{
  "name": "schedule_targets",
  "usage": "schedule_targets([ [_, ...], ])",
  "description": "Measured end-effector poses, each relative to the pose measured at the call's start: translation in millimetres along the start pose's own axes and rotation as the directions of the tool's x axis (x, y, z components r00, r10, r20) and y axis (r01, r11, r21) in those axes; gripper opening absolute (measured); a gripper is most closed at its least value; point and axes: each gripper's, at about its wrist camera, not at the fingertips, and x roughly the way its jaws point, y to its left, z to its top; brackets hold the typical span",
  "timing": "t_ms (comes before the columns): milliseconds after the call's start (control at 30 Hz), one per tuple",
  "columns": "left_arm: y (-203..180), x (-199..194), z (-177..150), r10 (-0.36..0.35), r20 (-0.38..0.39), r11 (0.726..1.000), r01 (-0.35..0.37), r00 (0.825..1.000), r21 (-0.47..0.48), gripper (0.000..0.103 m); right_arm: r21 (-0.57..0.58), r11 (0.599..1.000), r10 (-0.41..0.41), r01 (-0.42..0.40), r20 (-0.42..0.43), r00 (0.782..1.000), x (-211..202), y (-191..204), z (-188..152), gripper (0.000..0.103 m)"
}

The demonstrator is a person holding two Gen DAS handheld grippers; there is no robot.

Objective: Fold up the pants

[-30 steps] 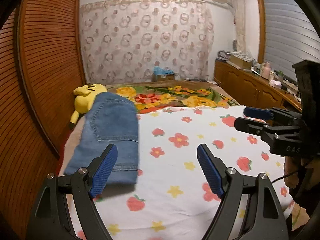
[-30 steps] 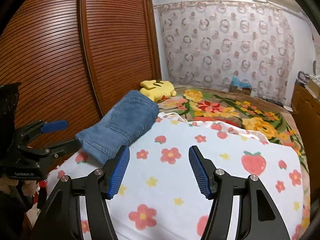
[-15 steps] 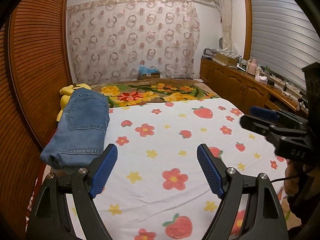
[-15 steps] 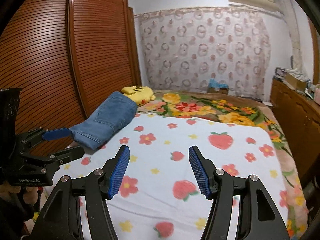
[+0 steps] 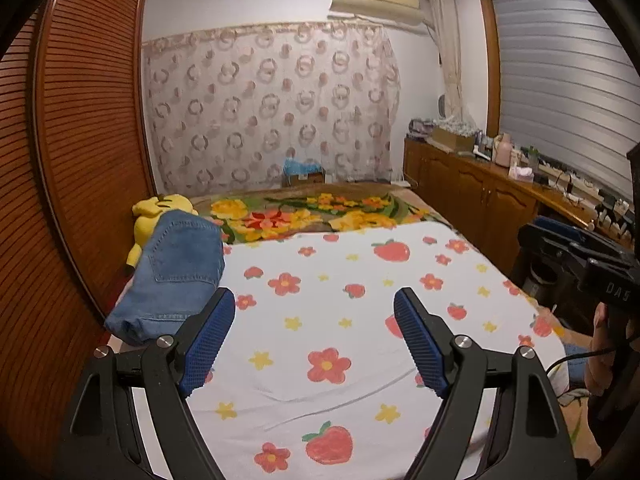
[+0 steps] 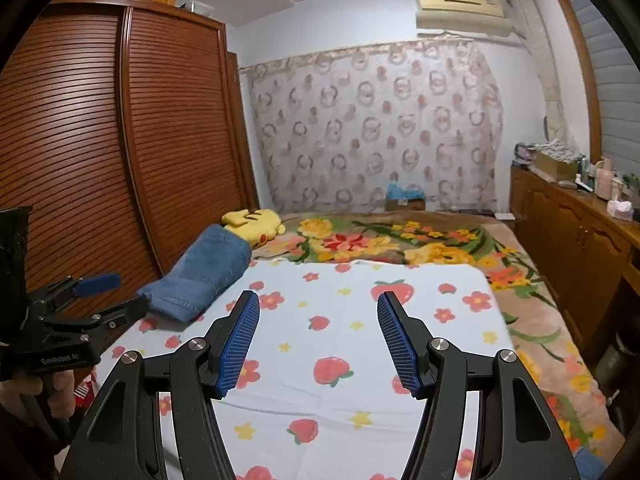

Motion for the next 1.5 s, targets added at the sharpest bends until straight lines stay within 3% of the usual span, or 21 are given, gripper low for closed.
schedule_targets([
  [233,3,-21,6,0.017,0.042,1.0,-0.016,0.999,-0.007,0.082,-0.016,0.999,-0.047,0.047,0.021,0.999,-18,22,-13,0.065],
  [633,7,-23,5,0.019,0.045,1.0,-0.019,0.999,-0.006,0.082,-0.018,0.998,-0.057,0.057,0.029,0.998,-22,25,-14,0.065],
  [1500,11,-26,6,0.017,0.044,1.0,-0.017,0.999,-0.011,0.082,-0.026,0.998,-0.056,0.057,0.034,0.998,-22,8,-13,0.065],
])
